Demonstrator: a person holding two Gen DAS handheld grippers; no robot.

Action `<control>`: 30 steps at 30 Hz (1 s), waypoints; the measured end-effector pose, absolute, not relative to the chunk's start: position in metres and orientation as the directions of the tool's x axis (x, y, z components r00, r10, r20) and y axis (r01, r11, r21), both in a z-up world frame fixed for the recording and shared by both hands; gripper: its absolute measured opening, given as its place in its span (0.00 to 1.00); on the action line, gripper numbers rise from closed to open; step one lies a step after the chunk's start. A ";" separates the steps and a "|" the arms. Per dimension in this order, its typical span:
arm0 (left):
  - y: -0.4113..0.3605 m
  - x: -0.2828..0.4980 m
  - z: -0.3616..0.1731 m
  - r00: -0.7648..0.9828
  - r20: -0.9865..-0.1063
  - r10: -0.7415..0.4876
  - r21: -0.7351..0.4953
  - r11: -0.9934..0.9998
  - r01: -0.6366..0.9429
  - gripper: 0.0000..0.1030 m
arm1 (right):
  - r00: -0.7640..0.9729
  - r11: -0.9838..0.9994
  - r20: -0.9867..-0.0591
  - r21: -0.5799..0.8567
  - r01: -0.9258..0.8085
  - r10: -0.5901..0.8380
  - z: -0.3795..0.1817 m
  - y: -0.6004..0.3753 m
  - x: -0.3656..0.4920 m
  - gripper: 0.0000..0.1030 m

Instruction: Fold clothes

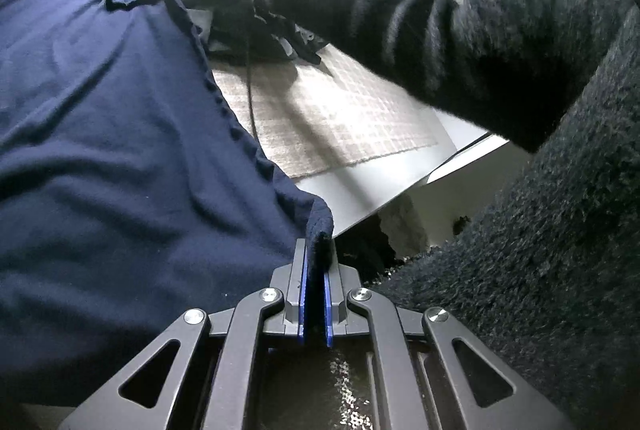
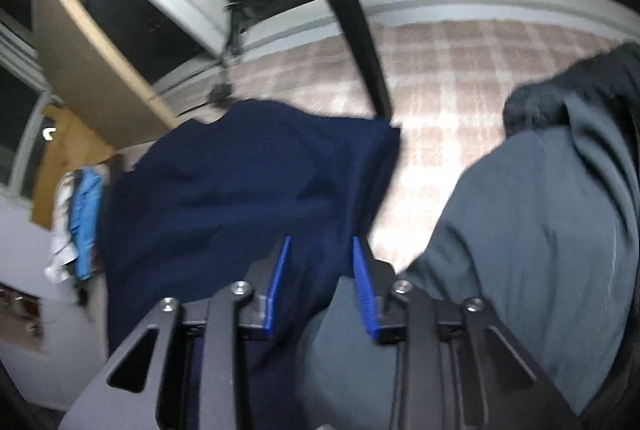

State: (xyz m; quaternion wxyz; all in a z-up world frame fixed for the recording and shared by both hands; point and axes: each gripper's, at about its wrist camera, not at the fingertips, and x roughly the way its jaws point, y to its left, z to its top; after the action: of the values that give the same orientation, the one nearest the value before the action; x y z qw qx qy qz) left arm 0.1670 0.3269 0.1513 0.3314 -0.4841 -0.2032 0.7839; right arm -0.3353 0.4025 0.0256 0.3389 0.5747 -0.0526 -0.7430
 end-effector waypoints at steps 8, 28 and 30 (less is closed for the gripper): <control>0.340 0.173 0.161 -0.323 -0.605 0.728 -0.626 -0.686 -0.372 0.05 | -0.044 -0.725 -0.888 0.345 0.596 -0.459 0.026 0.410 -0.271 0.31; 0.343 0.188 0.149 -0.340 -0.644 0.685 -0.594 -0.729 -0.341 0.05 | -0.026 -0.750 -0.854 0.441 0.494 -0.519 0.022 0.440 -0.264 0.21; 0.341 0.187 0.147 -0.350 -0.645 0.679 -0.594 -0.734 -0.329 0.05 | -0.075 -0.758 -0.863 0.394 0.520 -0.500 0.028 0.438 -0.259 0.05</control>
State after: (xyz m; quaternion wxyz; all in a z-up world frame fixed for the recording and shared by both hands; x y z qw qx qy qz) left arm 0.1874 0.3409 0.1472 0.3146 -0.4754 -0.1843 0.8006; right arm -0.2595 0.4378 0.0278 0.3479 0.5844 0.0089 -0.7330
